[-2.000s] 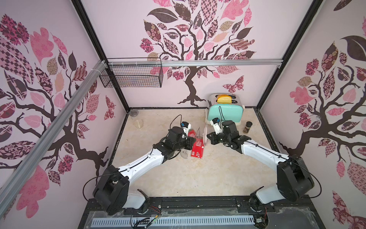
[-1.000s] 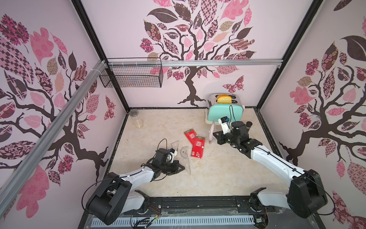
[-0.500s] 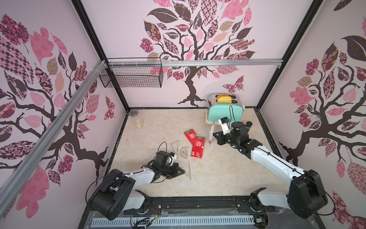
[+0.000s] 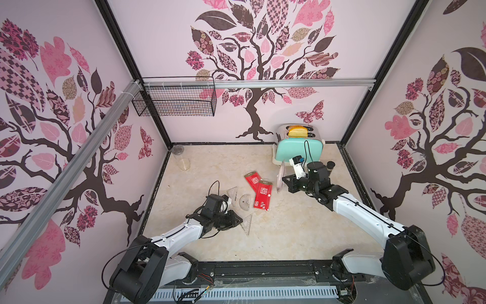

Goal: Open the ruler set and take out the ruler
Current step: Place the ruler at the center of the board, then take out the ruler from the ruler set bag.

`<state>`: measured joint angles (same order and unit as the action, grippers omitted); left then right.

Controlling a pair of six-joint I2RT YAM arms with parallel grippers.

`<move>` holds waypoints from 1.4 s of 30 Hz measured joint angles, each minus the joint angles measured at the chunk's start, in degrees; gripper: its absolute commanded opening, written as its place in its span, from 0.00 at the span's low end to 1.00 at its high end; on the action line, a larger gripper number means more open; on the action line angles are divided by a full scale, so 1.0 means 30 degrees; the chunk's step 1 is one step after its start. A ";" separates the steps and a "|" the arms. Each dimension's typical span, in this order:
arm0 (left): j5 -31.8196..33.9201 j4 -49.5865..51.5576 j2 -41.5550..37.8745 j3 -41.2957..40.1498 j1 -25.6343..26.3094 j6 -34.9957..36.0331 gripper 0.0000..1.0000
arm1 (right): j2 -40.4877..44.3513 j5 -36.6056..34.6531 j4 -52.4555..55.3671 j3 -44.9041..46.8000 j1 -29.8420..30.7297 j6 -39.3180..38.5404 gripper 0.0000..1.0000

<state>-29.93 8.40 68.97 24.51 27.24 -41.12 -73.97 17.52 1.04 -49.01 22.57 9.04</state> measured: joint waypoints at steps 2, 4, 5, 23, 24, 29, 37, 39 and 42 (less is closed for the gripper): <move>0.0321 0.0590 -0.0350 0.0248 0.0073 0.0131 0.28 | 0.0044 0.0117 0.0007 0.0000 0.0000 0.0007 0.00; 0.0969 0.1188 -0.0831 0.0882 0.0415 0.0284 0.28 | 0.0168 0.0306 0.0007 0.0000 0.0000 0.0066 0.00; 0.1341 0.1341 -0.1005 0.1297 0.0685 0.0357 0.28 | 0.0240 0.0437 -0.0015 0.0000 0.0000 0.0102 0.00; 0.5821 -0.2834 0.3271 0.9347 0.4714 0.2164 0.00 | -0.0102 0.2273 -0.0772 -0.0029 0.0874 0.0576 0.00; 0.5821 -0.3045 0.3606 0.9515 0.4867 0.2215 0.00 | -0.0226 0.2273 -0.0823 -0.0036 0.0933 0.0576 0.00; 0.5748 -0.3789 0.4874 0.9945 0.5326 0.2229 0.00 | -0.0576 0.2273 -0.0918 -0.0044 0.1231 0.0583 0.00; 0.5945 -0.4211 0.6288 1.0535 0.5508 0.2288 0.00 | -0.0648 0.2324 -0.0984 -0.0073 0.1515 0.0576 0.00; 0.6244 -0.4182 0.6455 1.0542 0.5523 0.2361 0.00 | -0.0648 0.2412 -0.0991 -0.0073 0.1552 0.0576 0.00; 0.6790 -0.4029 0.6564 1.0579 0.5523 0.2565 0.00 | -0.0641 0.2543 -0.0976 -0.0073 0.1566 0.0568 0.00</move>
<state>-9.56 -3.68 88.66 56.25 43.81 -33.43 -75.90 25.15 -1.89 -49.23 27.27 10.74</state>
